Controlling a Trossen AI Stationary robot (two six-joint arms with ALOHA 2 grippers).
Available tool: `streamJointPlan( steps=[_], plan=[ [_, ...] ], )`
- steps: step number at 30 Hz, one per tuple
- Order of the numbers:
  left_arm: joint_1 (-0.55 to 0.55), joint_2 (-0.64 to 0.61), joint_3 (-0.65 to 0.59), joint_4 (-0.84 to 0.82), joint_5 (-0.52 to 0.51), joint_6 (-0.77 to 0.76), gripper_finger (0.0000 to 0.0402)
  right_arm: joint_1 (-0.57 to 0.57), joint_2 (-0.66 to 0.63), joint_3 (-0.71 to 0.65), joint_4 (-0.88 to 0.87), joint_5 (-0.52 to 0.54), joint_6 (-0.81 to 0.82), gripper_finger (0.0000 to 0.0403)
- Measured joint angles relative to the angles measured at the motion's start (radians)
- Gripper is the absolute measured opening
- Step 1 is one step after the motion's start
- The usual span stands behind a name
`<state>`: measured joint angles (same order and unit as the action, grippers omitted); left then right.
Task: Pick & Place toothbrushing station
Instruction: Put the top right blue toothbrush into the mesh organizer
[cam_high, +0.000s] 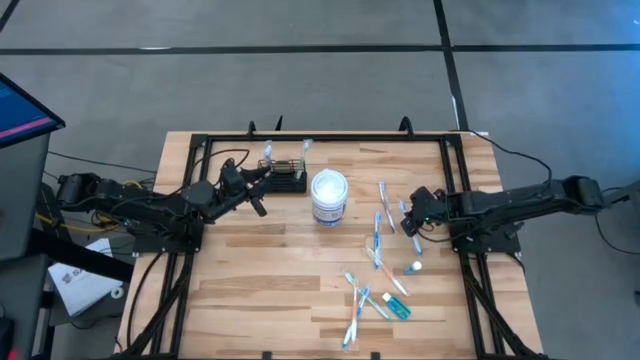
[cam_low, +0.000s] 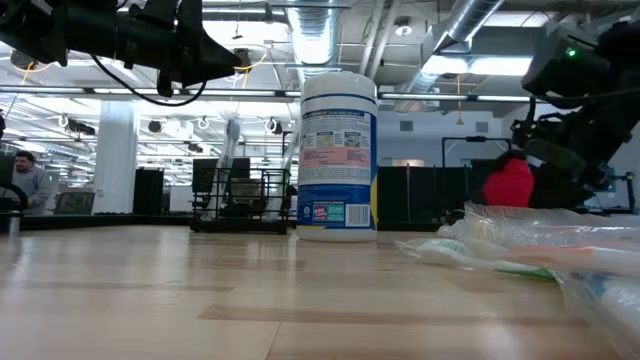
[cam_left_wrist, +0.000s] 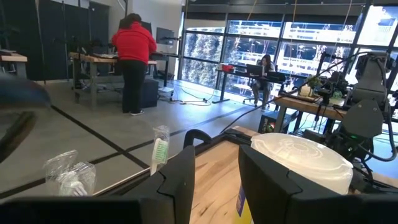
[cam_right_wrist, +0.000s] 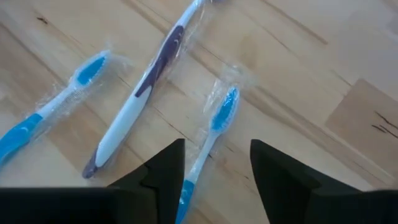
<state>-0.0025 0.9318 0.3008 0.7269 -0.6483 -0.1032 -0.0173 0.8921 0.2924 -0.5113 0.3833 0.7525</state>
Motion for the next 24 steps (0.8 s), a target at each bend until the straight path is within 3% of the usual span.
streamJointPlan(
  steps=[12, 18, 24],
  plan=[
    [0.0, 0.0, 0.0, 0.0, 0.0, -0.006, 0.0117, 0.001, 0.113, 0.0, 0.062, -0.024, -0.001, 0.0185],
    [0.0, 0.0, 0.0, 0.0, 0.0, -0.006, 0.0117, 0.0, 0.158, 0.0, 0.118, -0.024, -0.003, 0.015],
    [0.0, 0.0, 0.0, -0.001, 0.0, -0.006, 0.0117, 0.0, 0.162, 0.0, 0.124, -0.024, -0.002, 0.0086]
  ],
)
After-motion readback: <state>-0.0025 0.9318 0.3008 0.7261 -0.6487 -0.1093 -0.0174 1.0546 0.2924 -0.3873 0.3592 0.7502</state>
